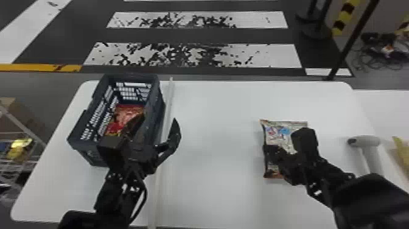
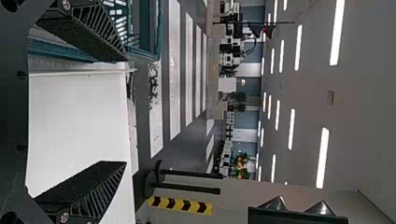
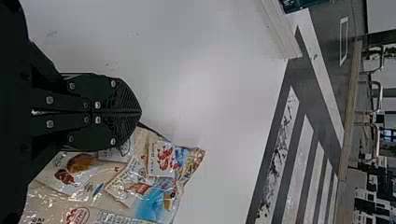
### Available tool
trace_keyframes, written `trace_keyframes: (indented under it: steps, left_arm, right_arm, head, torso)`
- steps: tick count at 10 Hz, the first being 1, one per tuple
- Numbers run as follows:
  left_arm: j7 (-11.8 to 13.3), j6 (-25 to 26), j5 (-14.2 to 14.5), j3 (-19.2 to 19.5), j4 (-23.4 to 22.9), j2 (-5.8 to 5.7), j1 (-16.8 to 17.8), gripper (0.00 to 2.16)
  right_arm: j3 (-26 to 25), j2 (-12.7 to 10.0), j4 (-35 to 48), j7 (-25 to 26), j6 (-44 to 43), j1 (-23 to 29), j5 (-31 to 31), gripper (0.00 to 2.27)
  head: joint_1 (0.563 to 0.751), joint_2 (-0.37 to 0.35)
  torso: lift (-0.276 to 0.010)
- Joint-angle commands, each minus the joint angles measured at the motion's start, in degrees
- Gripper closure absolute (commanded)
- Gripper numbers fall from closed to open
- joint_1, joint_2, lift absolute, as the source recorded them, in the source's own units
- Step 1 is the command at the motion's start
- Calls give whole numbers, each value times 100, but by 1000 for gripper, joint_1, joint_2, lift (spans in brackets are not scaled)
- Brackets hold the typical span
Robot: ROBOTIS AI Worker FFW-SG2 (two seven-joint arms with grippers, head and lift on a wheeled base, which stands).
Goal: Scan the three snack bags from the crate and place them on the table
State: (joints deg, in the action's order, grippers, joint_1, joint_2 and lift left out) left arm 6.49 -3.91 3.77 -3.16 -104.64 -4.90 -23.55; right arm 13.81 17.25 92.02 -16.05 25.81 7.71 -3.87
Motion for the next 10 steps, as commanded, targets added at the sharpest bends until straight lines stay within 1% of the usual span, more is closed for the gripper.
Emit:
trace_keyframes:
  steps: [1, 4, 5, 6, 7, 8, 9, 10]
  left_arm:
    - [1, 0, 10, 0, 14, -2, 0, 83]
    - [1, 0, 18, 0, 23, -2, 0, 83]
    - [1, 0, 18, 0, 23, -2, 0, 83]
    - [1, 0, 18, 0, 23, -2, 0, 83]
    - [1, 0, 18, 0, 23, -2, 0, 83]
    - [1, 0, 18, -9, 23, 7, 0, 83]
    - [1, 0, 18, -9, 14, 7, -18, 83]
    - [-8, 0, 18, -9, 5, -2, -35, 83]
  right_arm:
    - [-89, 86, 9, -12, -1, 29, 0, 2128]
    - [-264, 147, 44, -126, -36, 126, 18, 2128]
    - [-396, 138, 317, -161, -71, 293, -53, 2007]
    - [-598, 138, 835, -161, -71, 565, -272, 1561]
    - [-818, 121, 1415, -188, 175, 785, -527, 664]
    - [-1056, 51, 1943, -240, 755, 926, -580, 26]
    - [-1337, -20, 2277, -231, 1124, 1022, -633, 6]
    - [-1671, -37, 2444, -240, 1370, 1102, -852, 26]
  head:
    - [695, 24]
    - [695, -1]
    - [695, -7]
    - [695, -10]
    - [695, -8]
    - [695, -7]
    - [695, -5]
    - [695, -16]
  torso:
    - [-62]
    - [-62]
    - [-62]
    - [-62]
    - [-62]
    - [-62]
    - [-62]
    - [-62]
